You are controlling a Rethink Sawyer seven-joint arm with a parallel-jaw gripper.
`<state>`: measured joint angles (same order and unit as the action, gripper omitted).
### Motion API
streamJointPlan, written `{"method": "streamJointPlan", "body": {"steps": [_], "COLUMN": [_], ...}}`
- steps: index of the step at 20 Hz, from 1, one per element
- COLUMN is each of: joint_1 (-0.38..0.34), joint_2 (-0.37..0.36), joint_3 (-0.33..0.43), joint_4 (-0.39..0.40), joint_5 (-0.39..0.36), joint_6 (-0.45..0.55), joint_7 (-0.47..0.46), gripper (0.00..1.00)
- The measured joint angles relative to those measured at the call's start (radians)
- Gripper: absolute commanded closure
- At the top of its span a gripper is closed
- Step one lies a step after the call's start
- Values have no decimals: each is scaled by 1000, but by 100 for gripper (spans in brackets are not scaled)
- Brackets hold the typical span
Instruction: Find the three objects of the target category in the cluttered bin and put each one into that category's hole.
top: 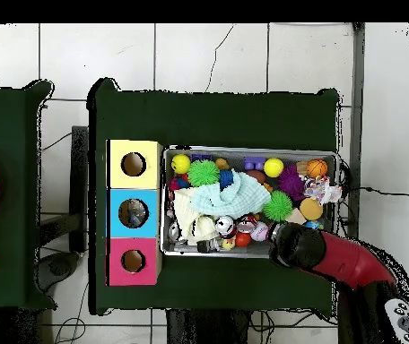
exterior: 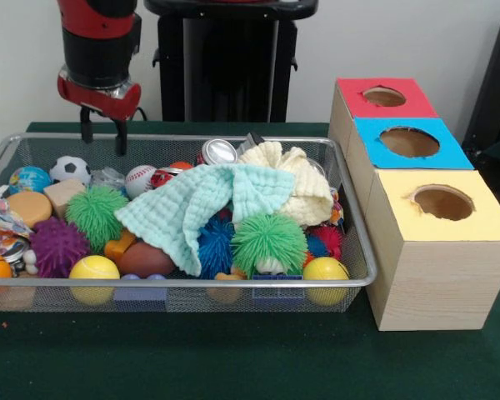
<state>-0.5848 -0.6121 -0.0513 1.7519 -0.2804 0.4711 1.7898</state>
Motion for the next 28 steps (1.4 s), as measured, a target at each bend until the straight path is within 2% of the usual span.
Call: {"method": "streamJointPlan", "body": {"steps": [2, 8, 17, 28], "joint_1": [-13, -52, -72, -70], "joint_2": [-19, -13, 55, 110], "joint_3": [0, -1, -2, -2], "joint_4": [0, 0, 0, -1], "joint_5": [-2, -28, -81, -85], "joint_6": [9, -5, -79, -101], "joint_7": [0, 0, 0, 0], "gripper": [0, 0, 0, 0]}}
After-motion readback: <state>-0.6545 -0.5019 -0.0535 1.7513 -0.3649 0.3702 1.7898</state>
